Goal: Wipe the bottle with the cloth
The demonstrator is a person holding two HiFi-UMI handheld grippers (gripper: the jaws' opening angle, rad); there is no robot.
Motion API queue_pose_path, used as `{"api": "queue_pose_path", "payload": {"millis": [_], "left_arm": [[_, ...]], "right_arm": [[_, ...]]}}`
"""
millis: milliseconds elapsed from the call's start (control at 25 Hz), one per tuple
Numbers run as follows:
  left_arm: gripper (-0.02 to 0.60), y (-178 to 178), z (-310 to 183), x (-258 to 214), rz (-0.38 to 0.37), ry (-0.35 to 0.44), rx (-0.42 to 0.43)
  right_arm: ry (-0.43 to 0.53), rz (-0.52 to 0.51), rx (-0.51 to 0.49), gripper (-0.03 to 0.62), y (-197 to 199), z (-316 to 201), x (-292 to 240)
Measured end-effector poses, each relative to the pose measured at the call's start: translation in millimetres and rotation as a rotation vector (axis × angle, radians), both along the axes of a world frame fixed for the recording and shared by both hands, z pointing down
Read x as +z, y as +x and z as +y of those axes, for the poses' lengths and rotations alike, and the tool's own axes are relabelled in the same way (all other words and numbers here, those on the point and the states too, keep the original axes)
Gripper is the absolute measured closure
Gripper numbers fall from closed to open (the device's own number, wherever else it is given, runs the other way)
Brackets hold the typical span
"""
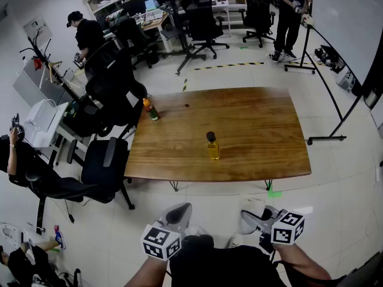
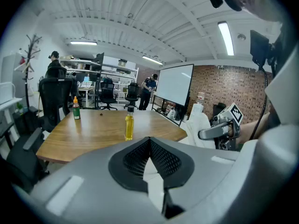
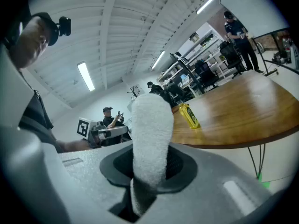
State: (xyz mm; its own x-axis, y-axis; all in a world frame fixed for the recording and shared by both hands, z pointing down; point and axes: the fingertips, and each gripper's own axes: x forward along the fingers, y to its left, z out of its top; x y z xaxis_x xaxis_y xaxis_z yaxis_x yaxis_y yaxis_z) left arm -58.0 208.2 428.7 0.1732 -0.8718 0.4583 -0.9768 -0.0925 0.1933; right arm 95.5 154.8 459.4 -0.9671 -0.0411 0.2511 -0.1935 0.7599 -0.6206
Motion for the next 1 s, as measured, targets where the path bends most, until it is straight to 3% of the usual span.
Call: {"api": "queue_pose_path", "payload": {"millis": [200, 400, 560, 800, 1000], "left_arm": [[0.546, -16, -39, -8, -0.060, 0.050, 0.041], [0.488, -42, -101, -13, -0.108, 0.092, 0.166], [0.451, -71, -163, -14, -0.098, 0.117, 0.277], [0.338, -72, -235, 6, -0.067, 0.095, 0.555], [0.322, -55, -252, 30, -0.063, 0.074, 0.763]], "right_arm": [[0.006, 0.002, -0.027, 0.520, -13, -25, 9], [0.019, 0.024, -0.051, 0.520, -40, -39, 16], [0.036, 0.047, -0.019, 0.520, -72, -64, 14], [0.043, 0.057, 0.032, 0.520, -119, -100, 20], [0.024, 0.056, 0.044, 0.520, -153, -109, 27]]}}
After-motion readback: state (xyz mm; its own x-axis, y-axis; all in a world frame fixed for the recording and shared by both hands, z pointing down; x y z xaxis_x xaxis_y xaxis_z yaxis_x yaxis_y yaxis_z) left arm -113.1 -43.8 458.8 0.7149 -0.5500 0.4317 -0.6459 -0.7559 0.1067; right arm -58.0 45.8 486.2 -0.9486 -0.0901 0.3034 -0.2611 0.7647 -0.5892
